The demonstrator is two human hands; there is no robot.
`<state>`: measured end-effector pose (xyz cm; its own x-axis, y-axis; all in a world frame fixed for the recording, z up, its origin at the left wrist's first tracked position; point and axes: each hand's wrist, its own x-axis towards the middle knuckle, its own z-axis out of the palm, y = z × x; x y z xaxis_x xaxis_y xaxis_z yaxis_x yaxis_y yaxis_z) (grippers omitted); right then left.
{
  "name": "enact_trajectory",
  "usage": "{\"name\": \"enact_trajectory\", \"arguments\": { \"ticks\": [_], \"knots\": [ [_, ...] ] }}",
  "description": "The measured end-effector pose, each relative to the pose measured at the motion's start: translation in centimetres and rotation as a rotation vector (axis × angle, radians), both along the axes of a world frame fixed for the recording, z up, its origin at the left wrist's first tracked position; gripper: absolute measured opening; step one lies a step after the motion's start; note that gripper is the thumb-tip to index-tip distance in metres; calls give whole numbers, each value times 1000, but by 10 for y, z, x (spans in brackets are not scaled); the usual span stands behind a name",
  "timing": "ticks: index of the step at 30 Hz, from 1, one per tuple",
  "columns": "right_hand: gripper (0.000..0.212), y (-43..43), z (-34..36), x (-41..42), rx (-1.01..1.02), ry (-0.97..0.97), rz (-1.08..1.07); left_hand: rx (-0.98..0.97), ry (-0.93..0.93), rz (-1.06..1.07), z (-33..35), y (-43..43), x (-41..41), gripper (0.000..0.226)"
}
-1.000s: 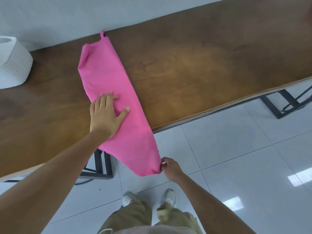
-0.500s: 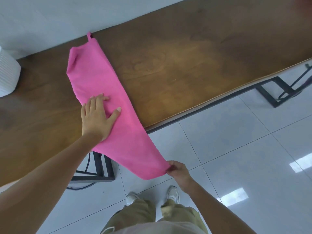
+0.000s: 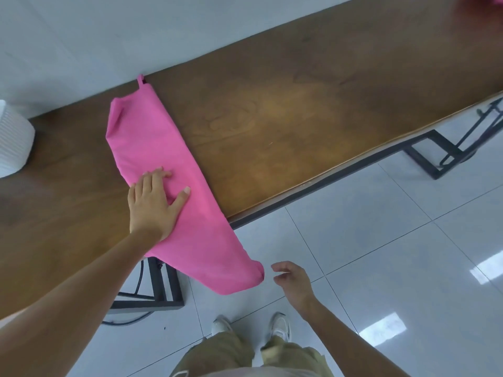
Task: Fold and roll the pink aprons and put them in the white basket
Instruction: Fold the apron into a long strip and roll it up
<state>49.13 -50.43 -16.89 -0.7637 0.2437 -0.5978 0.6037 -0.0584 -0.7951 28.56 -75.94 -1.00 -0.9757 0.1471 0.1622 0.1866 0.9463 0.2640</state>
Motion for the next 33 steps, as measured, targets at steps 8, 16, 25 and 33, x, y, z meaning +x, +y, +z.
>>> {"name": "enact_trajectory", "arguments": {
  "ticks": [8,16,25,33],
  "knots": [
    [27,15,105,-38,295,374,315,-15,9,-12,-3,2,0,64],
    [23,6,187,-92,394,568,432,-59,-56,38,2,4,6,72],
    [22,-22,214,-170,485,609,541,45,-90,-10,29,-18,-30,76],
    [25,-52,238,-242,604,591,672,270,-59,265,54,-72,-152,48]
  ]
}}
